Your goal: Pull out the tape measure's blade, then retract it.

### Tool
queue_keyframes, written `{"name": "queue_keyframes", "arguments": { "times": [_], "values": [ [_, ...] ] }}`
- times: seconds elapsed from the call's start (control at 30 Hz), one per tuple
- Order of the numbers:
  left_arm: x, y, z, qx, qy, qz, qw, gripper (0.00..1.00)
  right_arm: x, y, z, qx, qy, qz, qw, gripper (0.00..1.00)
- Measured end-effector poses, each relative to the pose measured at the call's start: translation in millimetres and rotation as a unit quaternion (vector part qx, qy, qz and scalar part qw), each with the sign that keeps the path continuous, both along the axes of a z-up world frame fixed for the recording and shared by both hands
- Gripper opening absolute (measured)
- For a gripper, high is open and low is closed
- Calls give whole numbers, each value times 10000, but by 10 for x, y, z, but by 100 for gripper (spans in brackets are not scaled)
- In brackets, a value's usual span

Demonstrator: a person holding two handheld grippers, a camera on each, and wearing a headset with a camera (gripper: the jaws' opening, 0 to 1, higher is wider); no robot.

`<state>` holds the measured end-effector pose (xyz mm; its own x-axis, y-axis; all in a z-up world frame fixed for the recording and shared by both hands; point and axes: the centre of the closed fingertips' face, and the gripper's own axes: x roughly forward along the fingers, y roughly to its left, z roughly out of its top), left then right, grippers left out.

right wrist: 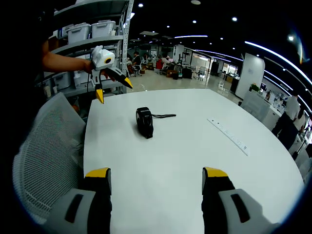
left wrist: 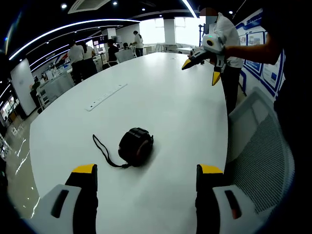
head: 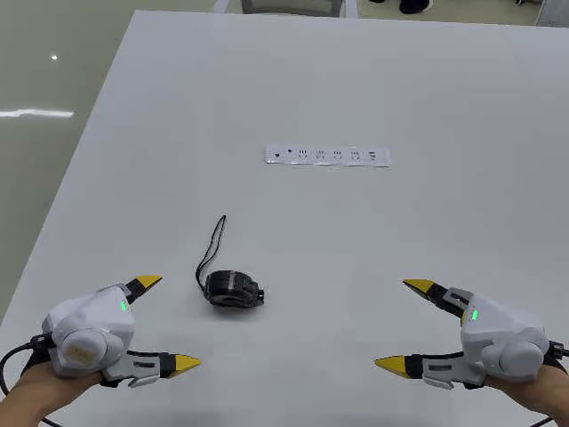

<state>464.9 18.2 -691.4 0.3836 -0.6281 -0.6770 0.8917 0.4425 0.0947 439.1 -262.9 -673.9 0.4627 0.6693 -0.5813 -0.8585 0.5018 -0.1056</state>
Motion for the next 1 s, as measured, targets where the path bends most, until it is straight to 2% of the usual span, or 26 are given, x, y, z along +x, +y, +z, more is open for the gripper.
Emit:
{"name": "queue_keyframes", "arguments": {
  "times": [0.23,0.47,1.0],
  "values": [
    [54,-25,-75,146,83,-252,9995,75,97,86,-32,-39,-21,235,9997,75],
    [138,-37,-142,282,94,-447,9986,72,181,217,-65,-32,-45,457,9989,70],
    [339,-150,-291,595,118,-1070,9924,63,409,518,-207,-60,-36,858,9963,63]
  ]
}}
